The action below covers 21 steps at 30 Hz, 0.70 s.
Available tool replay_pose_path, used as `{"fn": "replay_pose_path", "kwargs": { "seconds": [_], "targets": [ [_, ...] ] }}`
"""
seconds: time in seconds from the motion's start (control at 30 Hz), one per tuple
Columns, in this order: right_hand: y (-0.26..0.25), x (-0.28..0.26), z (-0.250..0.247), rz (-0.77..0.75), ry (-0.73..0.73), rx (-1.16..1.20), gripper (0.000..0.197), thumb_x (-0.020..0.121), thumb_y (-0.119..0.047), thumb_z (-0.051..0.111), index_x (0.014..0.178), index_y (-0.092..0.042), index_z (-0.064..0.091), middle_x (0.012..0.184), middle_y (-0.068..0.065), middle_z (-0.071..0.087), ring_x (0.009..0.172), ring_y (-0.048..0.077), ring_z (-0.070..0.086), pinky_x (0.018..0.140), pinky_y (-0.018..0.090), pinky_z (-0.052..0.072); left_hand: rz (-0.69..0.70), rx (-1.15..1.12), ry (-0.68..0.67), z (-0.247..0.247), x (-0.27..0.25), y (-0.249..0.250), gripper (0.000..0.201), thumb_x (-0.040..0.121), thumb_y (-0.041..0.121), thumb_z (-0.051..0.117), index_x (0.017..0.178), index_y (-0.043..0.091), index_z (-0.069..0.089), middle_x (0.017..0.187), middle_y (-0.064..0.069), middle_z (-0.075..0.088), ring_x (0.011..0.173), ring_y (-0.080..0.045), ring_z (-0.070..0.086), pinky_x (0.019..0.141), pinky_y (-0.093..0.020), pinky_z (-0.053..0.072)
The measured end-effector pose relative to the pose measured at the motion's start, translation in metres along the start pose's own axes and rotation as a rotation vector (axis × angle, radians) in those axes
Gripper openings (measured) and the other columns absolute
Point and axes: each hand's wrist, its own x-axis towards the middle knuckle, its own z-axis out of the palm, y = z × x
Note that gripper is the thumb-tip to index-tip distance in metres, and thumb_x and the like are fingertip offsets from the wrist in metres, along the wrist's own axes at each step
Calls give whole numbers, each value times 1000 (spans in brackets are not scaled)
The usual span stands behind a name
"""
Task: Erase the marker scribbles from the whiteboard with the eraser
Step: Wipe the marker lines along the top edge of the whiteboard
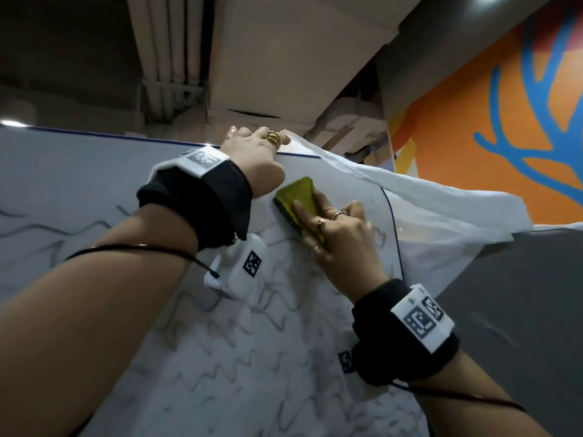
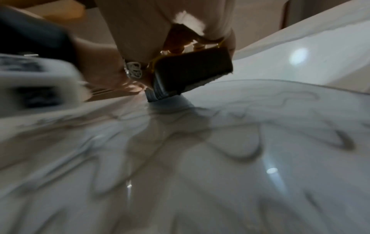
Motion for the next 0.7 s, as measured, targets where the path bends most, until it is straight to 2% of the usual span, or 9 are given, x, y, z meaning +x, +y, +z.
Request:
{"fn": "replay_pose_path", "kwargs": {
  "seconds": [0.07,0.13,0.23,0.33,0.43,0.5,0.57,0.63,0.7],
  "targets": [
    [6,-15,4,-87,36,-5,41,81,-37,45,115,-33,66,131,5,58,81,29,42,61,45,46,-10,-59,-48,-6,4,4,67,84,0,39,146,24,27,150,-5,28,137,-28,21,111,-29,16],
    [31,-29,2,-47,1,24,47,79,-41,42,120,-36,62,134,2,55,81,31,46,63,47,47,-9,-69,-76,-6,7,9,68,87,-3,36,148,25,24,152,-7,24,138,-27,19,107,-28,21],
    [83,-33,-5,173,2,111,55,73,-52,35,127,-45,43,141,0,47,104,37,50,84,38,37,34,-14,-57,5,10,13,68,86,1,37,148,26,24,149,-5,29,134,-30,24,109,-31,23],
    [98,-18,1,275,-10,76,60,71,-58,28,129,-47,41,146,-2,40,114,36,47,81,32,30,46,12,2,18,12,8,73,81,5,39,148,27,21,147,0,32,130,-29,27,110,-31,22],
    [74,-18,7,205,22,71,59,76,-52,32,131,-38,49,142,5,45,102,36,49,80,31,29,44,6,34,22,14,5,74,81,4,40,149,24,18,148,-1,31,131,-28,25,107,-31,18],
    [72,-39,8,98,41,95,51,81,-45,40,130,-34,52,138,5,49,93,35,49,81,19,27,38,3,46,21,17,5,73,82,4,40,149,22,17,148,-3,30,131,-28,25,107,-31,18],
    [84,-54,5,133,20,130,48,81,-47,42,128,-41,48,139,-2,45,99,38,52,78,10,23,35,6,51,23,18,4,70,84,5,37,149,20,17,148,-3,29,130,-29,26,106,-31,18],
    [102,-47,1,247,28,123,46,81,-46,45,127,-46,41,143,-1,41,110,40,49,74,21,24,57,12,41,24,16,3,70,80,15,26,149,19,17,149,-2,28,130,-28,25,106,-31,17],
    [114,-22,2,348,10,125,46,89,-31,54,131,-41,39,148,0,36,117,39,43,83,23,26,75,22,33,25,15,2,86,63,20,18,149,20,16,149,0,27,130,-27,25,107,-32,15]
  ]
}}
